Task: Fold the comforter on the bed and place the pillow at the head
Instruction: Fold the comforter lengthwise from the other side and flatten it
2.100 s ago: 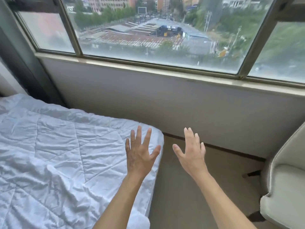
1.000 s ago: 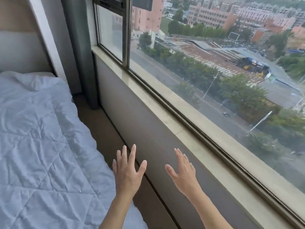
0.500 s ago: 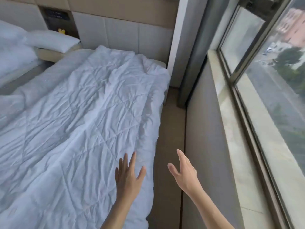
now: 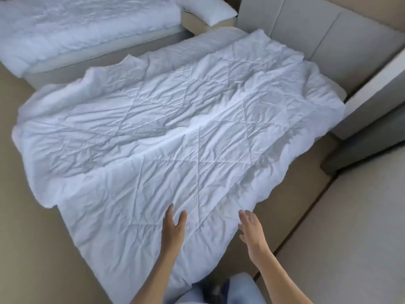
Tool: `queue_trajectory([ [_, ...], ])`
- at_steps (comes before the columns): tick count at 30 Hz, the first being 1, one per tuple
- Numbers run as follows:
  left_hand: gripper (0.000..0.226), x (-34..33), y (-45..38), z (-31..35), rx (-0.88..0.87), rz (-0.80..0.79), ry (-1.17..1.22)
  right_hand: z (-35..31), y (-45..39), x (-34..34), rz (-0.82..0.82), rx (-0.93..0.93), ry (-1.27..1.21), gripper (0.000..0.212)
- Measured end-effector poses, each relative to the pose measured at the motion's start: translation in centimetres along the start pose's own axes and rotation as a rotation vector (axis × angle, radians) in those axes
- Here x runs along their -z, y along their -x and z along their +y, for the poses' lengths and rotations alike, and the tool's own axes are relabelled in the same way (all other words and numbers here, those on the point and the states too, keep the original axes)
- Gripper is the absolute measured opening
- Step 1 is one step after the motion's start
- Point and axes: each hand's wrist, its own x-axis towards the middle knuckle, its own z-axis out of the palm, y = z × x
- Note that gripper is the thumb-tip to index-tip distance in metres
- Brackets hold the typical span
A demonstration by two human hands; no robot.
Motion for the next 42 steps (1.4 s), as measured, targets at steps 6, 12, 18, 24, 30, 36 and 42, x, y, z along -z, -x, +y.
queue_trajectory([
  [6,0.051,-4.2,1.3,-6.7,0.559,0.122,0.506,2.9,-3.3,-1.5,-0.203,-0.32,-0.039,0.052],
  [12,0.023,-5.9,3.9,-9.3,0.769,0.491,1.042,3.4,-5.8,-4.5,-0.408,-0.473,0.053,0.062],
  [18,0.06,-11.8,6.3,-11.3,0.915,0.629,1.437,5.1,-6.7,-6.4,-0.476,-0.547,0.073,0.069],
  [24,0.083,-15.4,5.1,-13.5,0.931,0.667,1.662,7.5,-7.7,-5.9,-0.484,-0.583,0.153,0.068],
  [30,0.077,-17.6,2.0,-15.7,0.901,0.662,1.754,8.1,-9.5,-4.5,-0.432,-0.571,0.181,0.07],
  [36,0.087,-18.5,-0.2,-17.4,0.853,0.718,1.734,7.9,-10.6,-3.7,-0.419,-0.574,0.211,0.065],
  [42,0.082,-18.2,-0.9,-17.4,0.876,0.814,1.719,7.8,-11.1,-3.5,-0.435,-0.585,0.298,0.056],
])
